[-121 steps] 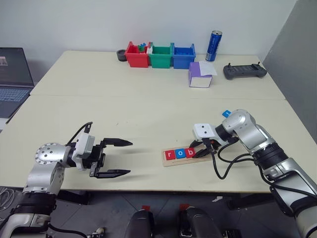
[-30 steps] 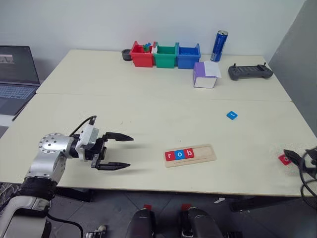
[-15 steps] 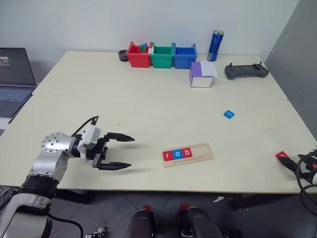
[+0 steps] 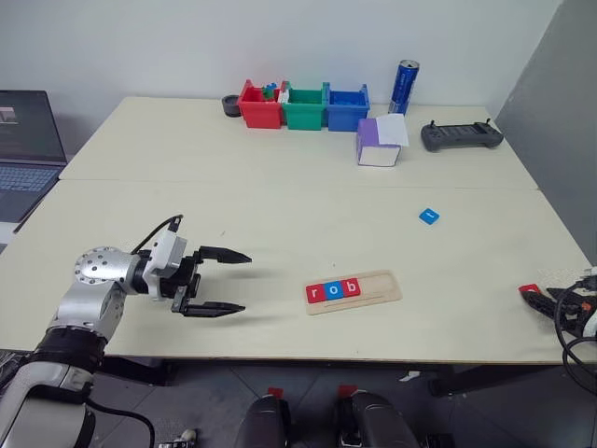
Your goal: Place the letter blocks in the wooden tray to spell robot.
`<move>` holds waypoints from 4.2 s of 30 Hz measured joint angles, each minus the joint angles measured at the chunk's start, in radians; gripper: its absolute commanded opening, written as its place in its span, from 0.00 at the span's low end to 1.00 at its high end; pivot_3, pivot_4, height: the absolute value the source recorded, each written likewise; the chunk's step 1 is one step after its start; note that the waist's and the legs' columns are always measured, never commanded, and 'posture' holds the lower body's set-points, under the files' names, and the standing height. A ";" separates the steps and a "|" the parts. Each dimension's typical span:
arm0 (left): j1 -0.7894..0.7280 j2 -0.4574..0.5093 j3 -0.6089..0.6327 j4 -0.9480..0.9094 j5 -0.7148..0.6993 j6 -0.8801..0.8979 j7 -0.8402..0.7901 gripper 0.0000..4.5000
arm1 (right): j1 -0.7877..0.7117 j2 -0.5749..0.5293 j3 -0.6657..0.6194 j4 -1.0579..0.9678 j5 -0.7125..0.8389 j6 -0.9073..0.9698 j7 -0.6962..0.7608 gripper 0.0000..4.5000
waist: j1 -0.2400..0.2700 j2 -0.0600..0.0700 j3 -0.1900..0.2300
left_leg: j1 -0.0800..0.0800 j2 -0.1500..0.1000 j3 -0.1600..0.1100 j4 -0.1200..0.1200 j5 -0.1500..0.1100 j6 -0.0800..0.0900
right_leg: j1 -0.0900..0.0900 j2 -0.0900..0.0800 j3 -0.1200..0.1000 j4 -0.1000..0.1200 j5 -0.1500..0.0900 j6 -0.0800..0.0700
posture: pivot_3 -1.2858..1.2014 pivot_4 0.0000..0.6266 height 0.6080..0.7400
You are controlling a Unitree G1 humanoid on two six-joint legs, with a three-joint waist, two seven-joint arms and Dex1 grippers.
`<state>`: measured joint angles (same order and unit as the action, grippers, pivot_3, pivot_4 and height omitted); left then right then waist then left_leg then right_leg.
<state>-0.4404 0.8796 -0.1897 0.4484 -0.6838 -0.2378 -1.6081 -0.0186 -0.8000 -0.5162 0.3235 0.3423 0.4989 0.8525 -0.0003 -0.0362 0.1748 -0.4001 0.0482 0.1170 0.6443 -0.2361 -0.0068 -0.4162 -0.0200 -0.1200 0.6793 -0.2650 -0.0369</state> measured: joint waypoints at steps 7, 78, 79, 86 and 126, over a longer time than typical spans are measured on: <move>0.003 0.000 0.000 0.000 0.000 0.000 0.000 1.00 | 0.036 0.030 0.011 -0.100 0.003 0.017 -0.030 0.32 | 0.000 0.000 0.000 | 0.000 0.000 0.000 0.000 0.000 0.000 | 0.000 0.000 0.000 0.000 0.000 0.000 | 0.52 0.24 1.00; 0.172 0.038 0.224 -0.142 0.043 0.067 0.000 1.00 | -0.777 -0.033 0.769 0.635 -0.429 -0.812 0.656 0.32 | -0.002 -0.003 -0.001 | 0.004 0.001 0.003 0.003 0.000 0.000 | 0.005 -0.002 0.000 0.001 0.001 0.000 | 0.52 0.24 1.00; 0.171 0.038 0.224 -0.142 0.044 0.069 0.000 1.00 | -0.777 -0.029 0.765 0.629 -0.421 -0.792 0.662 0.32 | -0.004 -0.003 -0.001 | 0.005 0.001 0.003 0.003 0.000 0.000 | 0.005 -0.002 0.001 0.001 0.001 0.000 | 0.52 0.24 1.00; 0.151 0.034 0.224 -0.142 0.050 0.078 0.000 1.00 | -0.764 0.014 0.742 0.301 -0.314 -0.532 0.682 0.32 | -0.004 0.001 0.002 | -0.001 0.002 0.003 0.001 0.001 -0.002 | -0.003 0.000 0.000 0.004 -0.001 -0.003 | 0.52 0.24 1.00; 0.263 -0.071 0.276 -0.283 0.080 0.122 0.016 1.00 | -0.732 0.134 0.953 -0.058 -0.441 -0.358 0.588 0.32 | -0.001 0.001 0.002 | -0.002 0.001 0.003 0.001 0.000 -0.001 | -0.003 -0.002 0.000 0.003 -0.001 -0.003 | 0.52 0.24 1.00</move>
<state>-0.1771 0.8084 0.0861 0.1656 -0.6035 -0.1162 -1.5926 -0.7504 -0.6656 0.4370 0.2655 -0.0986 0.1409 1.4407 -0.0015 -0.0349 0.1764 -0.4019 0.0493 0.1201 0.6457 -0.2357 -0.0078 -0.4196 -0.0217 -0.1204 0.6820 -0.2664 -0.0404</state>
